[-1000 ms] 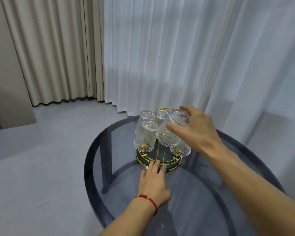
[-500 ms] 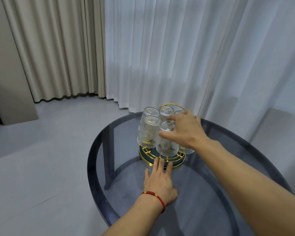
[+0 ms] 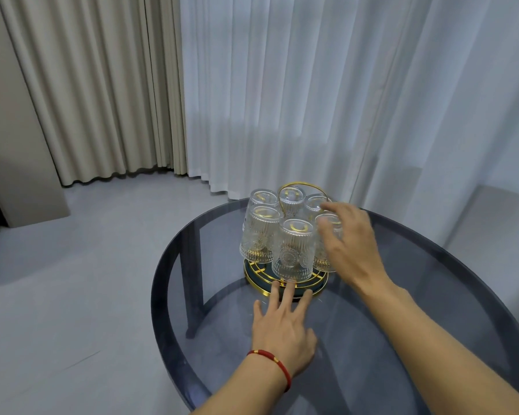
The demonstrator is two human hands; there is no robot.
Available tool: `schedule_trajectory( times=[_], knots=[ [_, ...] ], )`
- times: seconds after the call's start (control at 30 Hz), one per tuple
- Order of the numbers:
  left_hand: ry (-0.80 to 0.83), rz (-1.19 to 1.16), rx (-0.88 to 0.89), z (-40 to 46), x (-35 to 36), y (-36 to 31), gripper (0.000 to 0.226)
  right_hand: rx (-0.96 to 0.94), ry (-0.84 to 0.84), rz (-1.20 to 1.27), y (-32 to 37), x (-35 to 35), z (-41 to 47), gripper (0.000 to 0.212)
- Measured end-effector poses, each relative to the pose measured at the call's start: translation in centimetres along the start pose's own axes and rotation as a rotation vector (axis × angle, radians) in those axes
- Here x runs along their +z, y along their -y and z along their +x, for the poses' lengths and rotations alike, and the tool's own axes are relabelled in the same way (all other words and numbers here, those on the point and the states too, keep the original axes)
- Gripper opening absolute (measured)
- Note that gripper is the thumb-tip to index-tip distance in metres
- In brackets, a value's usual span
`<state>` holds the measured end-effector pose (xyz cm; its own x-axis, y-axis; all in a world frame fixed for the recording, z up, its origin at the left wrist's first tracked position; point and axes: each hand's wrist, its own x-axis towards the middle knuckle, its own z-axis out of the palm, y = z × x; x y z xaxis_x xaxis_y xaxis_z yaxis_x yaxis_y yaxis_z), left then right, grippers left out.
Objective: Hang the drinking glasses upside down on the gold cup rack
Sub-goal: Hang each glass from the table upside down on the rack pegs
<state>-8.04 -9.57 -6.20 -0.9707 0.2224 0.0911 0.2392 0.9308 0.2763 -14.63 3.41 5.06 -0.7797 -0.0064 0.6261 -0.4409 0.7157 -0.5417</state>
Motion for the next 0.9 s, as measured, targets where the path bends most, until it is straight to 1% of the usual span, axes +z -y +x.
schedule_trajectory(
  times=[0.03,0.07,0.13,0.2,0.27,0.3,0.37,0.47,0.53,0.7,0.8,0.9],
  knots=[
    [-0.01,0.011,0.003,0.0,0.1,0.0,0.067,0.037,-0.088,0.039,-0.5,-0.3,-0.5,0.036],
    [-0.016,0.023,0.006,0.0,0.3,0.0,0.066,0.065,-0.145,0.053,-1.0,-0.5,-1.1,0.037],
    [-0.03,0.039,0.022,0.1,0.7,-0.1,0.066,0.054,-0.169,0.049,-1.8,-0.6,-2.2,0.043],
    [-0.064,0.032,0.057,0.3,0.9,-0.2,0.066,-0.018,-0.08,0.0,-2.1,-0.2,-3.0,0.055],
    [-0.085,0.014,0.088,0.4,1.0,-0.2,0.067,-0.087,0.043,-0.12,-2.6,0.1,-3.4,0.064],
    [-0.095,0.008,0.094,0.5,1.0,-0.2,0.067,-0.106,0.084,-0.173,-2.9,0.2,-3.3,0.066],
    [-0.111,0.002,0.101,0.6,1.0,-0.1,0.067,-0.098,0.116,-0.2,-3.3,0.3,-3.1,0.062],
    [-0.141,-0.062,0.091,0.7,1.2,0.1,0.064,-0.064,0.11,-0.163,-3.5,0.1,-2.5,0.052],
    [-0.175,-0.106,0.087,0.7,1.2,0.2,0.062,-0.096,0.099,-0.202,-3.7,-0.2,-2.2,0.046],
    [-0.209,-0.093,0.103,0.7,1.4,0.5,0.06,-0.12,0.063,-0.233,-3.8,-1.1,-1.6,0.034],
    [-0.207,-0.093,0.102,0.7,1.6,0.6,0.058,-0.127,0.04,-0.259,-3.9,-1.5,-1.6,0.033],
    [-0.204,-0.104,0.103,0.9,1.6,0.7,0.055,-0.093,0.045,-0.252,-4.1,-1.7,-1.7,0.036]
  ],
)
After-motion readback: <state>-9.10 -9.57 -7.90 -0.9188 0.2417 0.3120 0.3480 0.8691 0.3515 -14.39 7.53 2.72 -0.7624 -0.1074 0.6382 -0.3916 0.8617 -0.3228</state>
